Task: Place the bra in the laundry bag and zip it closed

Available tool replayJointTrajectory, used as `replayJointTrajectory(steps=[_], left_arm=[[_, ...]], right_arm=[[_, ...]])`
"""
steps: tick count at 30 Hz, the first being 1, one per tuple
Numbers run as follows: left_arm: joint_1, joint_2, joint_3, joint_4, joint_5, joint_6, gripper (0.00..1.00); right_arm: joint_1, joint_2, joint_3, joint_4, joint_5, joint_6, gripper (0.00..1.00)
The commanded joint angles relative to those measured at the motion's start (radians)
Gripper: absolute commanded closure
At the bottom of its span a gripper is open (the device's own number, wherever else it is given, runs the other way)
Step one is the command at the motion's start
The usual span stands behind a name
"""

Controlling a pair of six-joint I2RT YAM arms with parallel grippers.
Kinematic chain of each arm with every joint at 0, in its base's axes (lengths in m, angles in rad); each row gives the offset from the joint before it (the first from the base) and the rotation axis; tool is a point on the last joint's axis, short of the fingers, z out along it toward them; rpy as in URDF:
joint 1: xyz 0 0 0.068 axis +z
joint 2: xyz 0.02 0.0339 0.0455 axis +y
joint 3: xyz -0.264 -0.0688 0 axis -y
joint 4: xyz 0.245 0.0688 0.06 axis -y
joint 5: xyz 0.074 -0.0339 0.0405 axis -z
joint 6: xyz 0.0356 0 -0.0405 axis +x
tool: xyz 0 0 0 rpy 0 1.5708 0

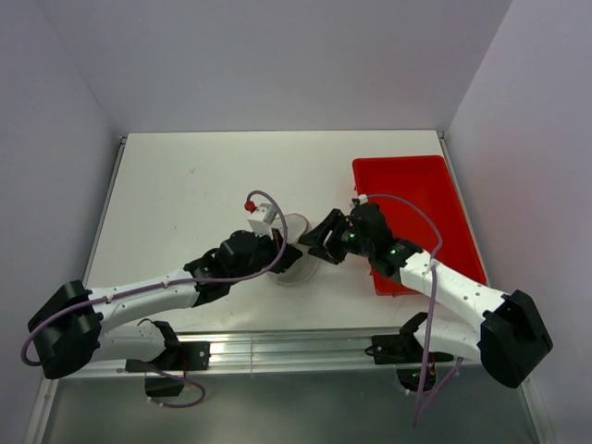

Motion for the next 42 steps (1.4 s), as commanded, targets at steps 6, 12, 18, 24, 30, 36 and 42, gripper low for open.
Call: replayJointTrajectory(steps=[6,12,18,24,30,36,42], left_arm=[[-0.011,0.003,-0.008,0.044,-0.016,-0.014,1.0],[-0.011,0.025,-0.001,0.066,0.004,-0.015,1.0],[-0.011,0.02,0.002,0.058,0.001,-0.009,1.0],[-0.011,0.026,0.01,0.053,0.006,-0.003,1.0],[-0.011,0.028,0.011,0.057,0.015,-0.003,1.0],[-0.014,0.018,0.008,0.064,0.04,0.006,1.0],[-0.014,-0.024,-0.004,0.011,0.023,0.009,1.0]], right_arm=[[0.006,-0.091,-0.008,0.053,0.04,0.033,0.43],[0.006,-0.097,-0.014,0.052,0.05,0.037,0.43],[0.016,-0.062,-0.009,0.074,0.029,0.045,0.44],[0.029,-0.074,-0.035,0.092,0.041,0.071,0.44],[0.032,-0.031,-0.043,0.125,0.032,0.091,0.44],[0.032,0.036,-0.026,0.155,0.032,0.099,0.49],[0.032,0.062,0.023,0.134,0.041,0.074,0.69]])
